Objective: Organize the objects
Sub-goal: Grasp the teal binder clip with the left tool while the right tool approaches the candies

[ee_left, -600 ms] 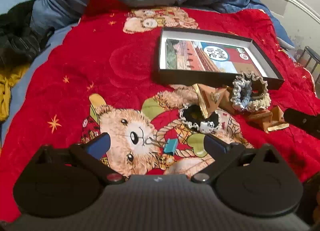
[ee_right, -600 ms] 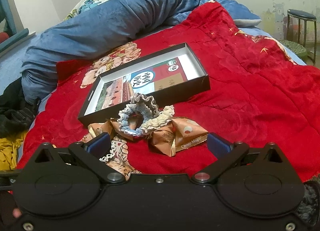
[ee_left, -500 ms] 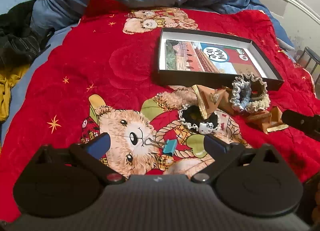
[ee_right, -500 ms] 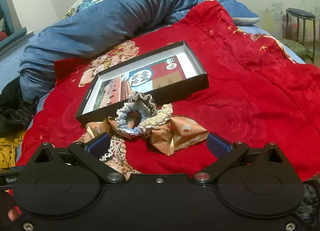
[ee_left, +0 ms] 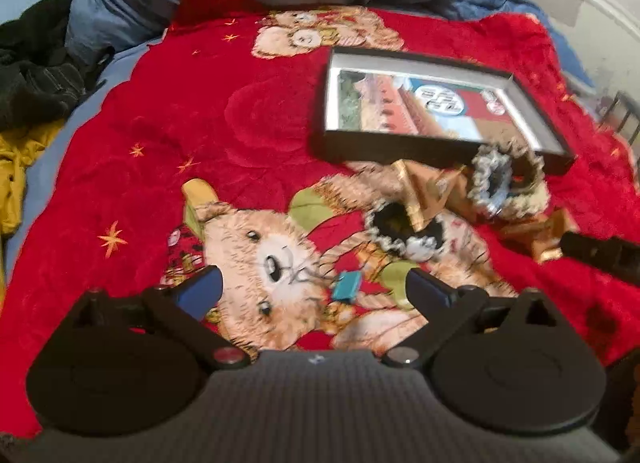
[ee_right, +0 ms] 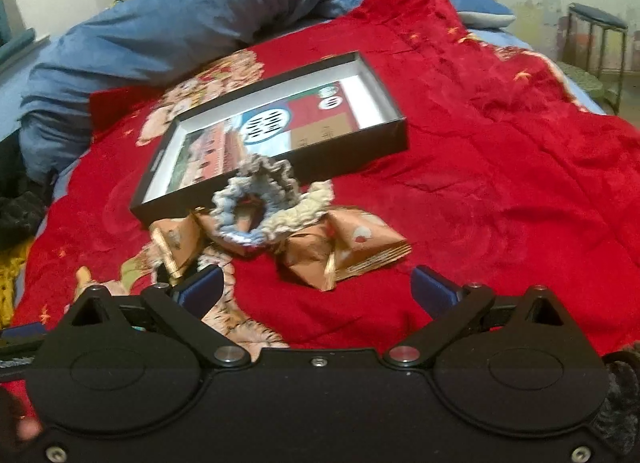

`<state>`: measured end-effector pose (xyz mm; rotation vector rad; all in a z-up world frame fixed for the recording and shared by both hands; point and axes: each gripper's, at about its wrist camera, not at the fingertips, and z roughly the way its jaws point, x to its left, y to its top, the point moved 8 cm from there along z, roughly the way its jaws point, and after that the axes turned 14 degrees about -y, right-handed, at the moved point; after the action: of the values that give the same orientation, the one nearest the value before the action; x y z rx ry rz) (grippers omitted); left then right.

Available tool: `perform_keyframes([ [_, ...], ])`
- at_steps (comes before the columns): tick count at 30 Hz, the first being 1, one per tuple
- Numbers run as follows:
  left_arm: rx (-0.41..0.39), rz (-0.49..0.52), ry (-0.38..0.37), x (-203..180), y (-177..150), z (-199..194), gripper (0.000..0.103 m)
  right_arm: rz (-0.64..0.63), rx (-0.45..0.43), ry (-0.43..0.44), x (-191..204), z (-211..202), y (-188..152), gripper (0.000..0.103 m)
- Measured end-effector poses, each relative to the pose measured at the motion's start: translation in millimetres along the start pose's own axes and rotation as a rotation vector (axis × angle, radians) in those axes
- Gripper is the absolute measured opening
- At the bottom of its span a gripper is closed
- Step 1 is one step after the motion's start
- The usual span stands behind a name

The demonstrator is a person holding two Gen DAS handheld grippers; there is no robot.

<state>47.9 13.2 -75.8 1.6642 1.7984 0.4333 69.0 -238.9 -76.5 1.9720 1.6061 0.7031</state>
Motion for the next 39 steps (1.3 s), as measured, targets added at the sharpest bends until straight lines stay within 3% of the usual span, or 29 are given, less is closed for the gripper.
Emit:
perform_keyframes([
  [3,-0.014,-0.028,-0.036,-1,3,1,0.1,0.004,0.025,-0.003,1,7,-1,0.091],
  [7,0.003,-0.019,-0.036,-4,3,12,0.094,-0.008,0.033,-0.039,3,13,-3,0.08],
  [10,0.011,-0.003,-0.024,-7,1,22,0.093,0.0,0.045,-0.019,5,17,-3,0.075],
  [14,0.008,0.072,0.04,-11,-1,34,0.092,0.025,0.066,0.011,7,21,-4,0.071],
  [18,0.009,0.133,0.124,-10,-1,47,0.091,0.027,0.091,-0.021,7,32,-5,0.059],
  [20,0.044,0.144,0.137,-9,-4,56,0.086,0.034,0.117,-0.026,6,42,-5,0.053],
  [24,0.125,0.149,0.103,-13,-15,68,0.073,0.083,0.118,0.044,9,49,-1,0.052],
  [27,0.124,0.154,0.102,-15,-17,70,0.075,0.081,0.11,0.081,16,51,0,0.052],
  [30,0.128,0.123,0.128,-8,-18,71,0.084,0.081,0.092,0.088,22,53,2,0.052],
  [34,0.138,0.08,0.109,-3,-18,72,0.081,0.084,0.086,0.084,27,59,2,0.052],
  [38,0.132,0.098,0.08,-10,-18,73,0.055,0.091,0.067,0.057,28,64,3,0.052],
  [39,0.131,0.104,0.07,-13,-18,73,0.052,0.087,0.067,0.047,28,66,3,0.052],
])
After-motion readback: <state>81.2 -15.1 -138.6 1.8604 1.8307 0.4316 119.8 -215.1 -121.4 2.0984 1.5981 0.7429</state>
